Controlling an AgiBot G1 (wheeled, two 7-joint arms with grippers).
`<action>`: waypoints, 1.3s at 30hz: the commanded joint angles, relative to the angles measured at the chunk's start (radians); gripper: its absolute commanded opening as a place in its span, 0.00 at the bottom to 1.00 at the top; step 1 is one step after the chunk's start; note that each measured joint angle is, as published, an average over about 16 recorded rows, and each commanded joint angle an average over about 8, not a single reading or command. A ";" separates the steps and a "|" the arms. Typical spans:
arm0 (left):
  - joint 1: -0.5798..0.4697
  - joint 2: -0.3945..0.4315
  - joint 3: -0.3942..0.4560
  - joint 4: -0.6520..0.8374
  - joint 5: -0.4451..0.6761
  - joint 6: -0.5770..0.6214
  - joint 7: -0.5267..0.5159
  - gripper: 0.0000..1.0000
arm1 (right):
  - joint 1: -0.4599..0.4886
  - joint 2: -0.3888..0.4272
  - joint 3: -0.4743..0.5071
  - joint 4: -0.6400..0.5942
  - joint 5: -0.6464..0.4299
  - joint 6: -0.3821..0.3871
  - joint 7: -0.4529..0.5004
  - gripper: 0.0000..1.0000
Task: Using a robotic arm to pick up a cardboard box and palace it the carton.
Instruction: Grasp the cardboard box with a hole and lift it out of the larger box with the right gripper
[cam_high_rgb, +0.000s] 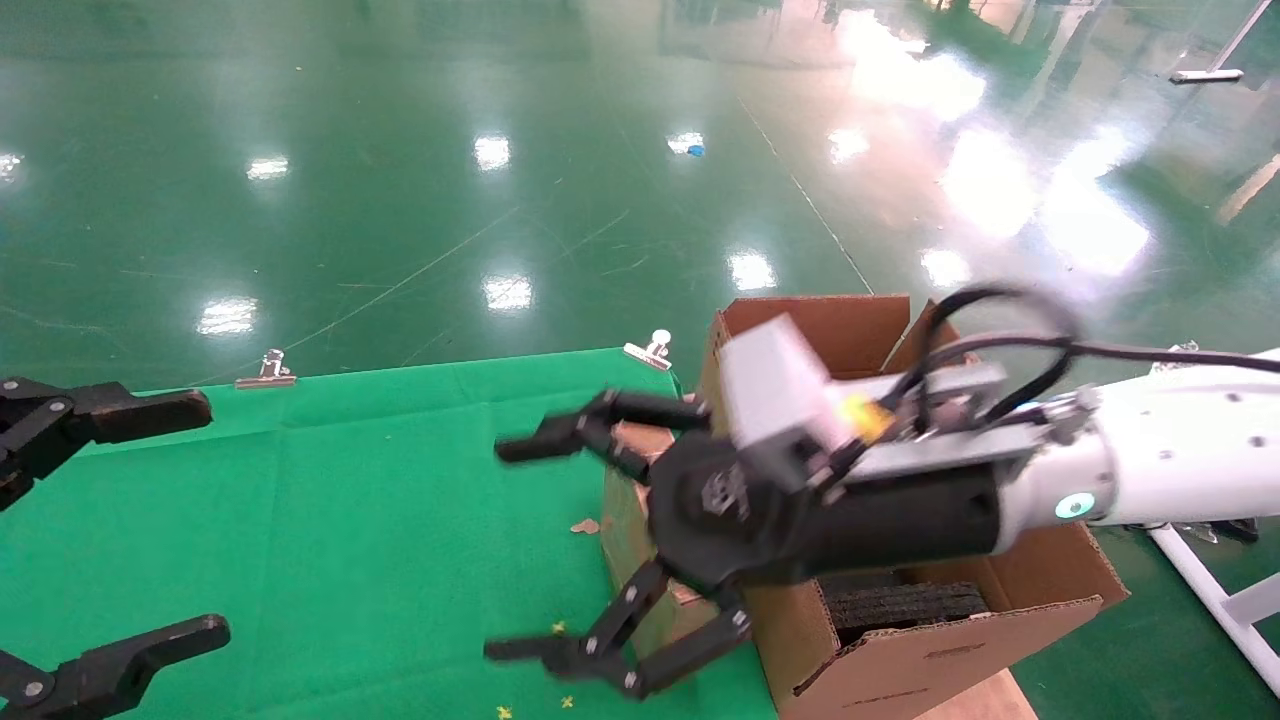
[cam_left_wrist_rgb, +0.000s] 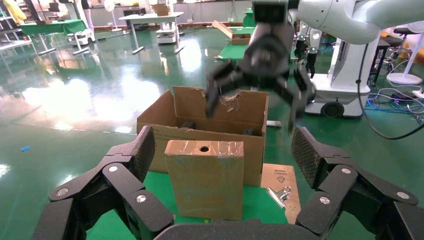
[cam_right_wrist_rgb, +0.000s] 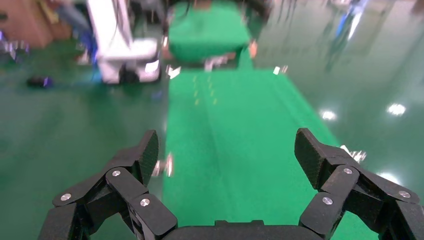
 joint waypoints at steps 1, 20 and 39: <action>0.000 0.000 0.000 0.000 0.000 0.000 0.000 1.00 | 0.022 -0.010 -0.029 0.011 -0.052 -0.005 0.015 1.00; 0.000 -0.001 0.002 0.000 -0.001 -0.001 0.001 1.00 | 0.666 -0.232 -0.608 0.004 -0.578 -0.084 0.248 1.00; -0.001 -0.001 0.003 0.000 -0.002 -0.001 0.002 1.00 | 0.904 -0.292 -1.004 0.018 -0.593 -0.038 0.353 1.00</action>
